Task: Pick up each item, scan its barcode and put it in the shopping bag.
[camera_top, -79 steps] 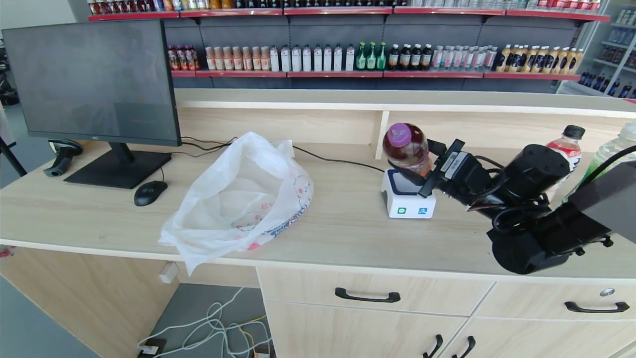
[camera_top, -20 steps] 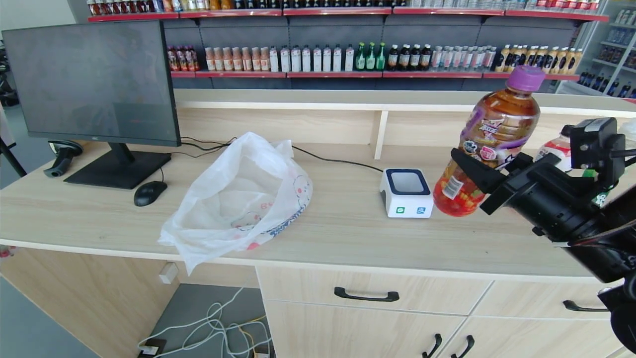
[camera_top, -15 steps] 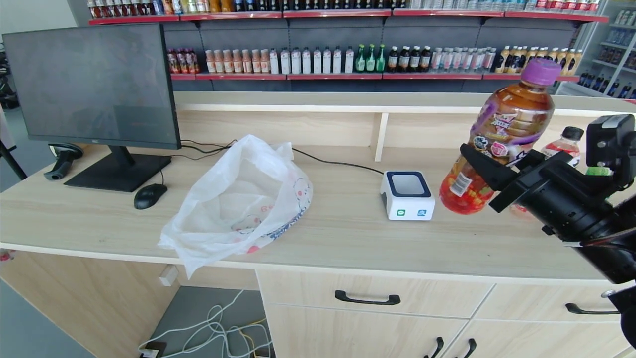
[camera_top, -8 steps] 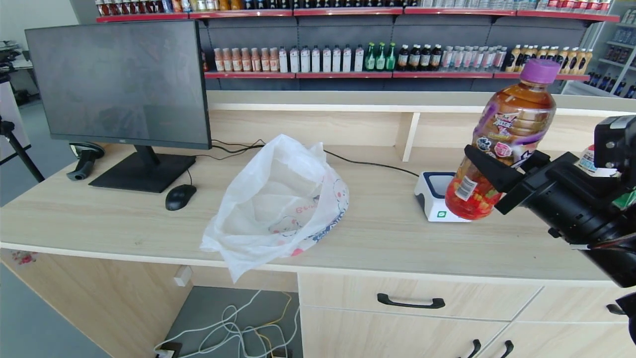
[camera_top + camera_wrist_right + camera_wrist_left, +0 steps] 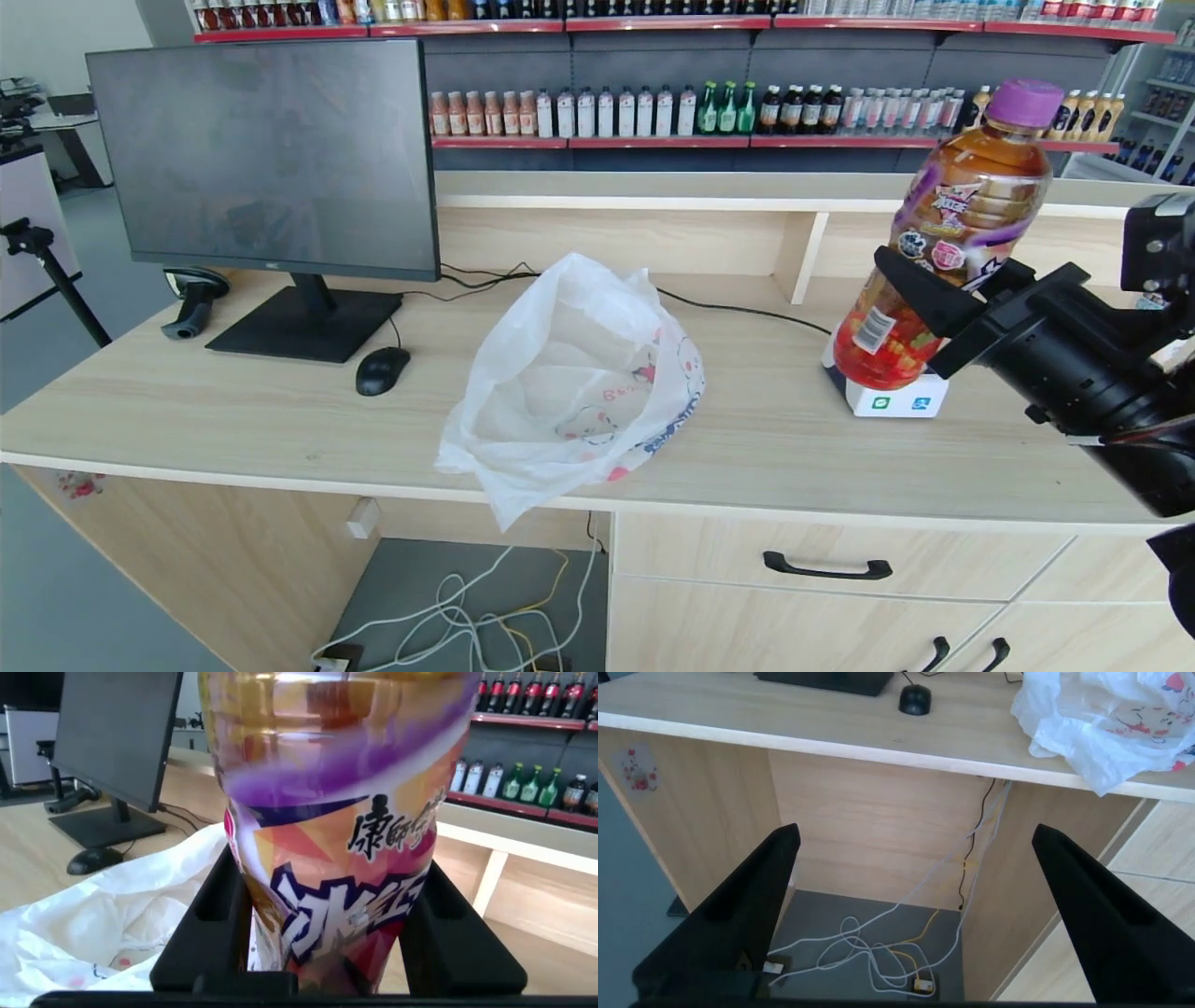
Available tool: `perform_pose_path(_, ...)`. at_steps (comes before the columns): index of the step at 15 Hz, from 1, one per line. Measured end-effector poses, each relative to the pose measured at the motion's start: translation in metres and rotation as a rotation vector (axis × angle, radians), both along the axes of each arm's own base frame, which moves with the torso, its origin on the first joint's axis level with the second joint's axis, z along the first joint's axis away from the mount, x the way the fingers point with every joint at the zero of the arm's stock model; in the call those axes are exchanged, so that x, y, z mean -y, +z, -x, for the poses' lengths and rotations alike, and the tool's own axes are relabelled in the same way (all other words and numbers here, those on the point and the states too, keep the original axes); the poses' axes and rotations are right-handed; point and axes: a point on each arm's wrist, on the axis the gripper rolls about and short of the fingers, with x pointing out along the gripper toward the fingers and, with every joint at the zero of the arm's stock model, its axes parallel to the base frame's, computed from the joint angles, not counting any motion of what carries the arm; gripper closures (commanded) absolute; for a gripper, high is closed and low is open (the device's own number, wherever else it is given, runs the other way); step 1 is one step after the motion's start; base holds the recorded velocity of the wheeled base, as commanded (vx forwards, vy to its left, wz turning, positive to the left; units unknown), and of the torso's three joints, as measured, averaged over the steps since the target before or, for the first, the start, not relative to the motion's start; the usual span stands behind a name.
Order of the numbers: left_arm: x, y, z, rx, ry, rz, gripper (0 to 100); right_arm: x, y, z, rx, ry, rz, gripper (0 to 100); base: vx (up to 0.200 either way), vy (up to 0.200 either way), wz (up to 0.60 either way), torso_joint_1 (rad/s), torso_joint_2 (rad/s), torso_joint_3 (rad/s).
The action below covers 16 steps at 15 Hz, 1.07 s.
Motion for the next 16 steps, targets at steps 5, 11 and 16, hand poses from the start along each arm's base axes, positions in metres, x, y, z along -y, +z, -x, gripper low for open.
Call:
perform_pose_path(5, 0.000, 0.000, 0.000, 0.000, -0.001, -0.002, 0, -0.001, 0.002, -0.003, 0.006, 0.000, -0.002, 100, 0.000, 0.000, 0.36, -0.001, 0.00, 0.003)
perform_pose_path(11, 0.000, 0.000, 0.000, 0.000, 0.000, -0.002, 0, -0.002, 0.001, -0.005, 0.004, 0.001, -0.001, 100, 0.000, 0.000, 0.60, 0.006, 0.00, 0.000)
perform_pose_path(16, 0.000, 0.000, 0.000, 0.001, 0.000, -0.001, 0, -0.009, -0.001, -0.013, -0.011, 0.029, -0.019, 100, 0.000, 0.000, 0.00, 0.000, 0.00, 0.000)
